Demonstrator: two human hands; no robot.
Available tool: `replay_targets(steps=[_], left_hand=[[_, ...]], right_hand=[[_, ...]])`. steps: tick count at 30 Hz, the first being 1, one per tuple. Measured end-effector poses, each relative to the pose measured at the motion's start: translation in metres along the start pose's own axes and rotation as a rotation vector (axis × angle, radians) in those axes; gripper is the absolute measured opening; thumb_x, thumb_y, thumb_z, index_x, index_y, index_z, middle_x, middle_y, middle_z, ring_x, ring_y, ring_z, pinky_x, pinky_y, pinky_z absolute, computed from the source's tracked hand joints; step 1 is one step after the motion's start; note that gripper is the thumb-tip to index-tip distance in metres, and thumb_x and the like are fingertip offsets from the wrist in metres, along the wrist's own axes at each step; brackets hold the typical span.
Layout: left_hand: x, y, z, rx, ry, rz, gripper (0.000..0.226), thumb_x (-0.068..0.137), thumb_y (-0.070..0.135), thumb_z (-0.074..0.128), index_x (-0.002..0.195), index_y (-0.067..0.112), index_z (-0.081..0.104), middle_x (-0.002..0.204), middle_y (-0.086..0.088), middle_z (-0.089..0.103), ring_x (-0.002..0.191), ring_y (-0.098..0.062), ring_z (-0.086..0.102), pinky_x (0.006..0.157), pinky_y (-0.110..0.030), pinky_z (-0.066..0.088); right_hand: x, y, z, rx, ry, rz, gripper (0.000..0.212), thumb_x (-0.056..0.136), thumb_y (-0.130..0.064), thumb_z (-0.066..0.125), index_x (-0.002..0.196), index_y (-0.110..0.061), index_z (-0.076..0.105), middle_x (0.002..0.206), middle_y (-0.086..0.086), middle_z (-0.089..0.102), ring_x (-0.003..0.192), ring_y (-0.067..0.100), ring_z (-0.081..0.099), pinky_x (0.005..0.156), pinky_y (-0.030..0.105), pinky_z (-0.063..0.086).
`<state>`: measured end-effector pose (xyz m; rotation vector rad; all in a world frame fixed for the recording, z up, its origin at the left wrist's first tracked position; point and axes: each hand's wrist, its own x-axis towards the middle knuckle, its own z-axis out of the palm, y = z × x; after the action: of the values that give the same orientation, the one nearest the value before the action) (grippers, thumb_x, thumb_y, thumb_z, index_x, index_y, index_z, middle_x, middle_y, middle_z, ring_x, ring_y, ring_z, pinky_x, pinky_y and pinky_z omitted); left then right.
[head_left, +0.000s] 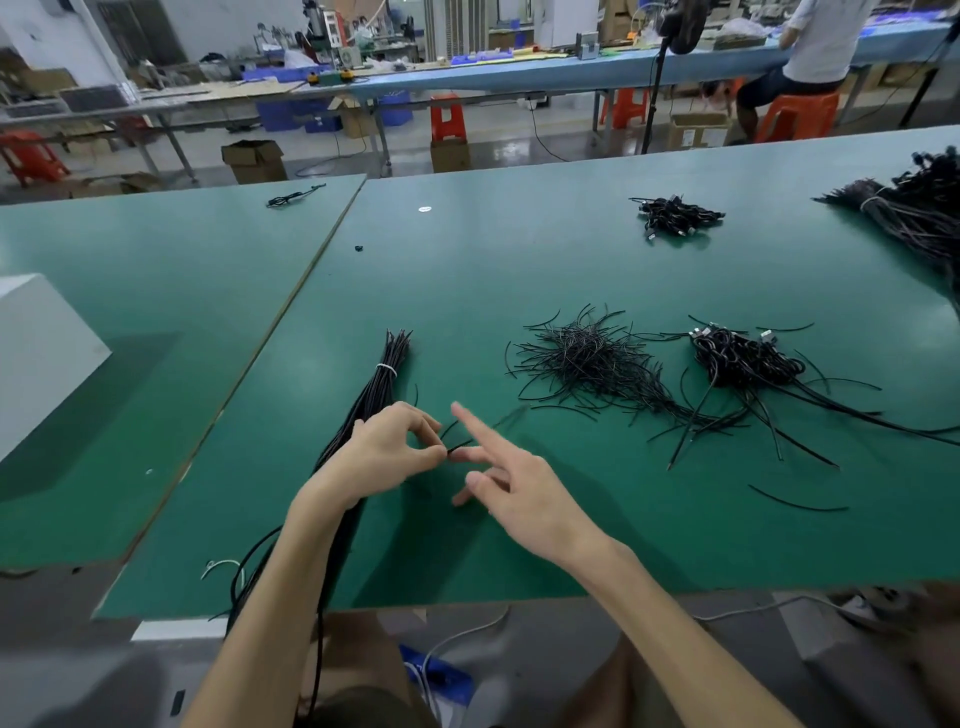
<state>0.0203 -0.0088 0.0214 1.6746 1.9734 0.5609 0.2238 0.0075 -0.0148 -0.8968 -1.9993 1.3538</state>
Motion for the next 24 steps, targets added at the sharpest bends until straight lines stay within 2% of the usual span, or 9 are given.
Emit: replay_targets(steps=[3, 5, 8, 10, 12, 14, 17, 20, 24], left_hand=[[-0.004, -0.003, -0.005, -0.103, -0.002, 0.066, 0.015, 0.087, 0.024, 0.08, 0.074, 0.027, 0.074, 0.113, 0.013, 0.066, 0.11, -0.002, 0.061, 0.111, -0.042, 0.041], [-0.006, -0.004, -0.006, -0.125, -0.037, 0.091, 0.011, 0.087, 0.025, 0.081, 0.077, 0.027, 0.077, 0.111, 0.014, 0.068, 0.106, 0.001, 0.063, 0.108, -0.037, 0.044], [-0.004, -0.009, -0.004, -0.073, 0.094, 0.07, 0.012, 0.095, 0.03, 0.072, 0.09, 0.022, 0.079, 0.119, 0.006, 0.067, 0.114, -0.009, 0.061, 0.103, -0.028, 0.041], [-0.004, -0.013, -0.001, 0.005, 0.264, 0.039, 0.012, 0.099, 0.019, 0.067, 0.102, 0.015, 0.078, 0.123, -0.001, 0.062, 0.118, -0.019, 0.056, 0.1, -0.023, 0.036], [-0.006, -0.019, 0.001, 0.205, 0.347, -0.032, 0.023, 0.097, 0.016, 0.069, 0.12, 0.013, 0.071, 0.133, -0.007, 0.051, 0.127, -0.026, 0.043, 0.105, -0.027, 0.033], [-0.009, -0.025, 0.002, 0.395, 0.348, -0.199, 0.048, 0.096, 0.029, 0.07, 0.14, 0.018, 0.054, 0.143, -0.012, 0.037, 0.132, -0.032, 0.031, 0.111, -0.039, 0.03], [-0.01, -0.029, -0.003, 0.412, 0.238, -0.39, 0.07, 0.096, 0.047, 0.065, 0.151, 0.019, 0.034, 0.142, -0.016, 0.035, 0.132, -0.037, 0.033, 0.105, -0.048, 0.036], [-0.005, -0.032, -0.008, 0.382, 0.142, -0.41, 0.057, 0.097, 0.048, 0.062, 0.139, 0.016, 0.042, 0.135, -0.017, 0.04, 0.126, -0.036, 0.04, 0.088, -0.045, 0.042], [0.003, -0.03, -0.007, 0.397, 0.196, -0.325, 0.021, 0.101, 0.023, 0.056, 0.102, 0.003, 0.049, 0.116, -0.017, 0.043, 0.1, -0.034, 0.044, 0.076, -0.041, 0.041]], right_hand=[[0.006, 0.0, 0.01, -0.025, 0.009, 0.046, 0.058, 0.101, -0.012, 0.056, 0.151, -0.04, 0.046, 0.121, -0.007, 0.073, 0.098, 0.02, 0.072, 0.099, 0.035, 0.054], [0.006, 0.001, 0.012, 0.032, 0.037, 0.068, 0.053, 0.099, -0.012, 0.058, 0.145, -0.04, 0.054, 0.111, -0.005, 0.077, 0.099, 0.025, 0.072, 0.1, 0.041, 0.054], [0.004, 0.002, 0.012, 0.198, 0.186, 0.046, 0.04, 0.1, -0.006, 0.059, 0.13, -0.031, 0.069, 0.105, -0.008, 0.078, 0.095, 0.021, 0.075, 0.081, 0.042, 0.06], [0.002, 0.004, 0.012, 0.34, 0.27, 0.032, 0.032, 0.1, -0.006, 0.062, 0.123, -0.024, 0.073, 0.113, -0.01, 0.077, 0.093, 0.017, 0.076, 0.071, 0.03, 0.057], [0.002, 0.004, 0.012, 0.435, 0.311, 0.026, 0.027, 0.098, -0.008, 0.067, 0.12, -0.021, 0.075, 0.112, -0.009, 0.077, 0.094, 0.017, 0.077, 0.071, 0.024, 0.056], [0.001, 0.002, 0.012, 0.496, 0.324, 0.016, 0.024, 0.096, -0.011, 0.07, 0.118, -0.02, 0.076, 0.111, -0.007, 0.078, 0.095, 0.019, 0.077, 0.072, 0.022, 0.056], [0.002, 0.0, 0.012, 0.542, 0.332, 0.004, 0.025, 0.094, -0.01, 0.072, 0.116, -0.019, 0.076, 0.11, -0.005, 0.078, 0.094, 0.02, 0.077, 0.071, 0.022, 0.056], [0.005, -0.001, 0.012, 0.604, 0.365, 0.011, 0.022, 0.093, -0.006, 0.072, 0.112, -0.017, 0.078, 0.106, -0.001, 0.079, 0.09, 0.023, 0.077, 0.069, 0.021, 0.056], [0.009, -0.001, 0.011, 0.638, 0.455, -0.001, 0.019, 0.091, -0.001, 0.073, 0.101, -0.015, 0.08, 0.094, 0.006, 0.08, 0.084, 0.021, 0.077, 0.069, 0.02, 0.054]])
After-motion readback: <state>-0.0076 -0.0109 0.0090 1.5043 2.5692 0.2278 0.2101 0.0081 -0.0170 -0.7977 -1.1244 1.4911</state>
